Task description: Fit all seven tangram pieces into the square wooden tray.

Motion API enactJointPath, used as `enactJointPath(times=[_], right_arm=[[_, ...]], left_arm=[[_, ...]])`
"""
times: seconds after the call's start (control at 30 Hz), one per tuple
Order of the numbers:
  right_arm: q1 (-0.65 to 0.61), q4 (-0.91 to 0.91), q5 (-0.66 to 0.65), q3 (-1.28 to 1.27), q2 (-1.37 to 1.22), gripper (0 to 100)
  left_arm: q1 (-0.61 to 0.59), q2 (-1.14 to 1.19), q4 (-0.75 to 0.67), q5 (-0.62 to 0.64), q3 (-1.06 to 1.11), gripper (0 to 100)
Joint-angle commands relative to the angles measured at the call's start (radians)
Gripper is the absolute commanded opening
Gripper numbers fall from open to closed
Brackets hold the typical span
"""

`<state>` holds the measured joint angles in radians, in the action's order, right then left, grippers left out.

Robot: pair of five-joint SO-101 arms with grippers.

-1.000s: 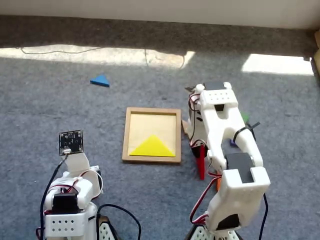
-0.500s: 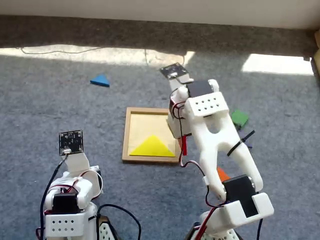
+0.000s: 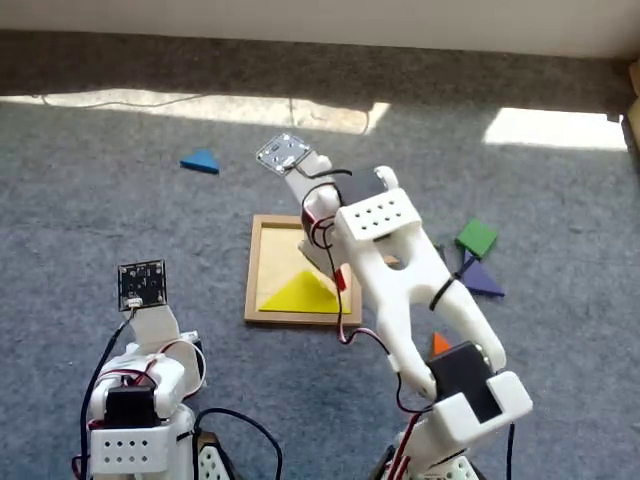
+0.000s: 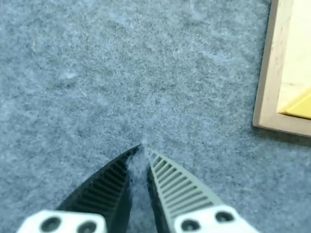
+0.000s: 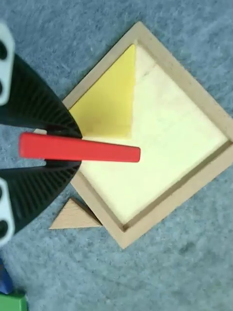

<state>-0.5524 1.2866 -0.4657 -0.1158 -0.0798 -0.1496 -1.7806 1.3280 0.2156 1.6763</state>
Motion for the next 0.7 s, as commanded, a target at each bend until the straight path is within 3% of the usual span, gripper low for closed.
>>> enactJointPath(times=[0.0,0.17,0.43,0.67], right_arm=[[-0.007,-0.015,-0.012,0.012,-0.024,0.9],[-0.010,-0.015,-0.008,0.012,-0.051,3.9],[0.042,-0.030,-0.011,0.013,-0.054,30.2],[0.079,-0.067,-0.011,0.015,-0.047,31.0]], left_arm=[[0.015,-0.016,0.005,-0.008,0.019,0],[0.015,-0.016,0.005,-0.008,0.019,0],[0.015,-0.016,0.005,-0.008,0.019,0],[0.015,-0.016,0.005,-0.008,0.019,0]])
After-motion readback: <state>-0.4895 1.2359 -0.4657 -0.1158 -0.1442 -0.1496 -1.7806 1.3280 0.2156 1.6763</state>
